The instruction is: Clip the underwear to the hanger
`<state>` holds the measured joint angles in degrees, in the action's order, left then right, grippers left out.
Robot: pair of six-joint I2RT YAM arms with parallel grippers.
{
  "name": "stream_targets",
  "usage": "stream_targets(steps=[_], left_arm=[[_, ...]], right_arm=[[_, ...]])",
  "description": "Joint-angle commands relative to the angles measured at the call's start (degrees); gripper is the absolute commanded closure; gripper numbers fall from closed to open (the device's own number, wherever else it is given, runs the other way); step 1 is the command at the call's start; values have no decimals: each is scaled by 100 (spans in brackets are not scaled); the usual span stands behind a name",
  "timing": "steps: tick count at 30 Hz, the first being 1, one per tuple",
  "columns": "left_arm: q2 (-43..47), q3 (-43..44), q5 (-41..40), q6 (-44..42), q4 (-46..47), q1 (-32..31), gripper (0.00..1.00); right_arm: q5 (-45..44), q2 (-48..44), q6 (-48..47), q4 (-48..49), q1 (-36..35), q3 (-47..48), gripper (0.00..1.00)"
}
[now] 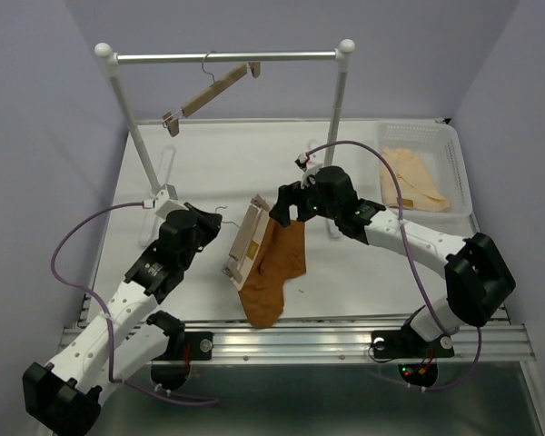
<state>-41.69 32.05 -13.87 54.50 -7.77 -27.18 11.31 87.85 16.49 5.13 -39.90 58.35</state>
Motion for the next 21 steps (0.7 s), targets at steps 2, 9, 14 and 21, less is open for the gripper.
stream_targets(steps=[2, 9, 14, 21], left_arm=[[-198, 934, -1425, -325, -120, -708, 100], [-945, 1637, -2391, -695, -84, -1692, 100], [-1262, 1848, -2849, -678, -23, -2045, 100], [-1675, 2191, -3271, -669, -5, -2423, 100]], right_arm=[[-856, -383, 460, -1275, -263, 598, 0], [-1008, -400, 487, -2270, -721, 1284, 0], [-1016, -532, 732, -2218, -853, 1433, 0], [-1008, -453, 1707, -2191, -906, 1364, 0]])
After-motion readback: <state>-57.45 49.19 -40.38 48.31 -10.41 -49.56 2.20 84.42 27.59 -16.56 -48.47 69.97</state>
